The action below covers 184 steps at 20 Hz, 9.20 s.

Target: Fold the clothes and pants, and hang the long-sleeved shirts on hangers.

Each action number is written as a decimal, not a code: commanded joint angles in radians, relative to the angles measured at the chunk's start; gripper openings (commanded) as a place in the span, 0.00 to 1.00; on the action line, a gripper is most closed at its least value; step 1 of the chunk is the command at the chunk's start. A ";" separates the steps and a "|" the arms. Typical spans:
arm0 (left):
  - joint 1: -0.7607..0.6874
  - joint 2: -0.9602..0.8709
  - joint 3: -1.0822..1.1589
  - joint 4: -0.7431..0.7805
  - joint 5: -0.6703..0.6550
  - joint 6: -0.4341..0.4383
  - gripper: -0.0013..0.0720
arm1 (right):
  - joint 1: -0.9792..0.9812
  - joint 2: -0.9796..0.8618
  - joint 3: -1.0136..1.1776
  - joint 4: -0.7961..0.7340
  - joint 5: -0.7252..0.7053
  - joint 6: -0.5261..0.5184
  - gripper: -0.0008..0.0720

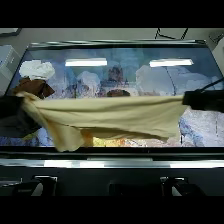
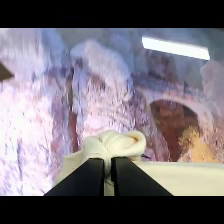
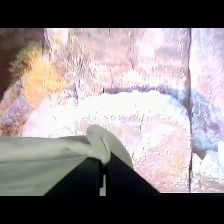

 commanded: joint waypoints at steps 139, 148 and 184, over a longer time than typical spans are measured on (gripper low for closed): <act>-0.314 -0.895 -0.060 -0.373 -0.089 0.346 0.06 | -0.535 -0.592 -0.456 0.249 0.034 -0.150 0.91; -0.178 -0.593 0.155 -0.372 -0.088 0.340 0.05 | -0.450 -0.465 -0.024 0.352 0.124 -0.180 0.05; 0.055 -0.922 0.248 -0.458 0.124 0.374 0.22 | -0.115 -1.002 0.634 0.335 -0.066 0.118 0.11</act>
